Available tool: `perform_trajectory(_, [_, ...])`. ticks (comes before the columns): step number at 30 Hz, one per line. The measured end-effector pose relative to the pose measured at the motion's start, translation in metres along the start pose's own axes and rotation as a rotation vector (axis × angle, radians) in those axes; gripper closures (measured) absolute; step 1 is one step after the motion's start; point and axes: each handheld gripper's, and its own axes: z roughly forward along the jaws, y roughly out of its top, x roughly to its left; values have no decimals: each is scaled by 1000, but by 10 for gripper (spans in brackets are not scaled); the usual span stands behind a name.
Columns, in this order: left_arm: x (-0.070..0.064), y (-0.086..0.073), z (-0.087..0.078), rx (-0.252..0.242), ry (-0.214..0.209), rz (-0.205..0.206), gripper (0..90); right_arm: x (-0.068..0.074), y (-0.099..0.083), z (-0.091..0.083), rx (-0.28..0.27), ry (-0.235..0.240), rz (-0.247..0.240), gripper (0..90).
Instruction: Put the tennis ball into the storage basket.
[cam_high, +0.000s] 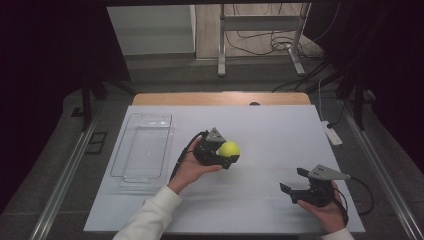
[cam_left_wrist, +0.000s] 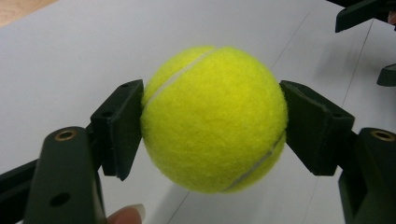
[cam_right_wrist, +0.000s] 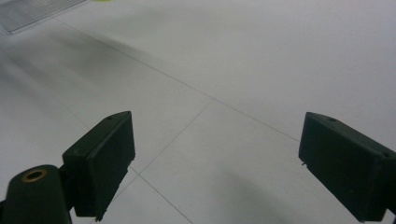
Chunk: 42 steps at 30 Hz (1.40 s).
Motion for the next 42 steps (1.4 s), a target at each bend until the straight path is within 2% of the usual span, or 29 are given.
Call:
perform_trajectory(21, [-4, 5, -16, -63, 4, -6, 271, 0, 0, -1, -5, -3, 1, 112])
perform_trajectory(42, [-3, 9, -29, -115, 31, -11, 271, 0, 0, 0, -2, -1, -7, 114])
